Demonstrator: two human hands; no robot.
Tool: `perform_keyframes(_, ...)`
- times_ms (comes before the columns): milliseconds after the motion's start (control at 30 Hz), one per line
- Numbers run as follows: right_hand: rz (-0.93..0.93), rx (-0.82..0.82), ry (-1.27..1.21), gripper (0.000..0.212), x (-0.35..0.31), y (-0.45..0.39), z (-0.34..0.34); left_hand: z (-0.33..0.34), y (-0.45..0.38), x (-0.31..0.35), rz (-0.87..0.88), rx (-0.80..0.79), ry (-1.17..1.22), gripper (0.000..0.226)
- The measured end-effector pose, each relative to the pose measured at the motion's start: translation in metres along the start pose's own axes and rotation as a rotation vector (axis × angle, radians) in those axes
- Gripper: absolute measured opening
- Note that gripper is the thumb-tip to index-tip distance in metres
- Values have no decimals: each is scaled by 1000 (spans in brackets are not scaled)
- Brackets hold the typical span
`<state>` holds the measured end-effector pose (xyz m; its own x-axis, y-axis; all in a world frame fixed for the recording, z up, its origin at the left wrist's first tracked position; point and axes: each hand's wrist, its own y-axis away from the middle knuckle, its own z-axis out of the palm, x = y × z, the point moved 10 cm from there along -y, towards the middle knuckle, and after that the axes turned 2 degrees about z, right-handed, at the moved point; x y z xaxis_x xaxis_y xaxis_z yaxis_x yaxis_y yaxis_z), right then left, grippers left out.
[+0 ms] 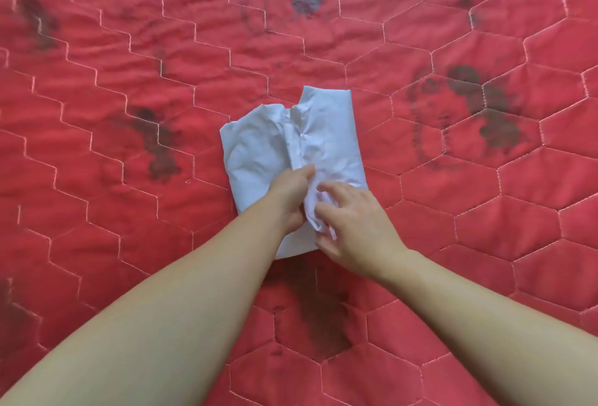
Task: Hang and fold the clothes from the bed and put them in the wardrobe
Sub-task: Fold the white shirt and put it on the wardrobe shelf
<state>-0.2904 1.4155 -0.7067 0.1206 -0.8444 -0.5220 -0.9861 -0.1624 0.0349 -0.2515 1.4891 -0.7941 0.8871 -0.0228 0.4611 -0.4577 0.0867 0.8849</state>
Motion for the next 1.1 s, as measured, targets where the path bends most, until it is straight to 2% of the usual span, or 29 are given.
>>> perform_keyframes(100, 9, -112, 121, 19, -1, 3, 26, -13, 0, -3, 47, -9, -21, 25)
perform_keyframes(200, 12, -154, 212, 17, 4, 4, 36, -12, 2, -2, 76, -20, -40, 24)
perform_keyframes(433, 118, -264, 312, 33, 34, 18, 39, -32, 1, -2, 94, 93, -40, 9)
perform_keyframes(500, 100, -300, 286, 38, 31, 21, 41, -59, 2, 8, 200, 244, -98, 11)
perform_keyframes(600, 97, -256, 230, 51, 17, 8, 38, -105, 20, 30, 374, 594, -382, 30)
perform_keyframes(667, 114, -234, 241, 59, 14, -7, 41, -125, 29, 32, 348, 726, -520, 46)
perform_keyframes(733, 61, -277, 303, 61, 13, -18, 55, -142, 23, 19, 246, 700, -502, 62)
perform_keyframes(800, -30, -320, 384, 61, 18, -23, 65, -147, 15, 7, 206, 582, -415, 70)
perform_keyframes(900, -46, -340, 459, 59, 34, -25, 66, -142, 14, 2, 218, 452, -380, 57)
perform_keyframes(1033, 79, -372, 387, 58, 32, -37, 67, -128, 18, 8, 255, 346, -299, 33)
perform_keyframes(1100, 261, -315, 179, 52, 32, -54, 59, -121, 27, 16, 306, 326, -301, 31)
